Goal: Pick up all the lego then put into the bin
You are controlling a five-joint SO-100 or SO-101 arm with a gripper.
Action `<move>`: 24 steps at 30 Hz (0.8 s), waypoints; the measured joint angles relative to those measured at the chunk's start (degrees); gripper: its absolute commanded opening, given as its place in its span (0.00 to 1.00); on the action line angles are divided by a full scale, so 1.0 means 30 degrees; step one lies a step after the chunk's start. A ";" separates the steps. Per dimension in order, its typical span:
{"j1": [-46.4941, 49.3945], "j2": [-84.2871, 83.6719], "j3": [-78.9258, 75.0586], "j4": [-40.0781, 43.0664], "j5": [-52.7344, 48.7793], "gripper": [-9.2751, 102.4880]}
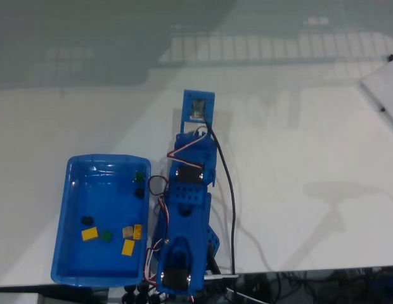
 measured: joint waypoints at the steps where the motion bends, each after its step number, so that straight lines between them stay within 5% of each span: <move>1: 0.0000 0.0176 0.0029 0.0059 -0.0146 0.08; 16: -0.1377 0.3662 0.0352 0.8203 -0.0967 0.08; 24: -0.1582 0.3750 0.0352 0.9609 -0.1055 0.08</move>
